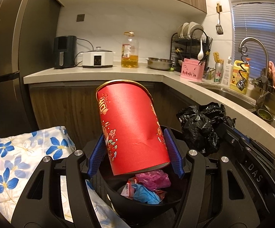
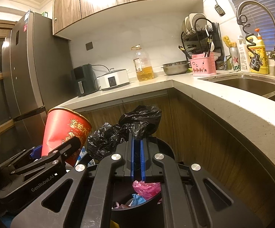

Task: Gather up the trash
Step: 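Open both tools to drop the red cup and black bag into the bin, then withdraw both open tools back over the table toward the remaining red items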

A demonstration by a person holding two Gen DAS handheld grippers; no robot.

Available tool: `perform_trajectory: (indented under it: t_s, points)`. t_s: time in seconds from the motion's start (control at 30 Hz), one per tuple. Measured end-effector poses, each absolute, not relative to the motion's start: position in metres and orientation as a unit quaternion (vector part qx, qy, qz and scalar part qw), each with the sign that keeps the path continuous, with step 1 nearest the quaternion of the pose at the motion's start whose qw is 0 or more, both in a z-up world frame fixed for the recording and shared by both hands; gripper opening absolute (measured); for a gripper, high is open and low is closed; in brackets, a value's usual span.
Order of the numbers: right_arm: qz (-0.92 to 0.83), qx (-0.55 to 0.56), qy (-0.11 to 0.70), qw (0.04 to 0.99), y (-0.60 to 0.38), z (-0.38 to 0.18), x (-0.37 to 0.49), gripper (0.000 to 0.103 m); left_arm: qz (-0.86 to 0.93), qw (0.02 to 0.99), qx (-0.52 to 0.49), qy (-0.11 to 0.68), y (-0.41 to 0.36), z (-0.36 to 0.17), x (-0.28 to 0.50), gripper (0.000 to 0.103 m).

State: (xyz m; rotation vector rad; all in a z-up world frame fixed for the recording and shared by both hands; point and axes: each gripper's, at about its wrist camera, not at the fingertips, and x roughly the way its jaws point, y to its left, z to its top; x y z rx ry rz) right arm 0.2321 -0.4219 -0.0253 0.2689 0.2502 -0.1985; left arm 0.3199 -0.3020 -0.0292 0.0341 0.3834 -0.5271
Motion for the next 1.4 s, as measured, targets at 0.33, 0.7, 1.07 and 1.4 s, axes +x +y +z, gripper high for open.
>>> perform_trajectory:
  t_s: [0.33,0.7,1.07,1.4]
  points:
    - [-0.091,0.132,0.13,0.978,-0.426,-0.029,0.24,0.012,-0.272,0.943,0.028,0.19,-0.305,-0.034,0.325,0.061]
    - [-0.092,0.143,0.136,0.976,-0.434,-0.034,0.244,0.034,-0.27,0.943,0.029,0.193,-0.303,-0.039,0.328,0.075]
    - [-0.104,0.143,0.14,0.974,-0.429,-0.033,0.235,0.064,-0.231,0.951,0.022,0.203,-0.276,-0.041,0.326,0.085]
    - [-0.117,0.118,0.153,0.974,-0.405,-0.024,0.223,0.087,-0.163,0.965,0.005,0.205,-0.215,-0.042,0.293,0.096]
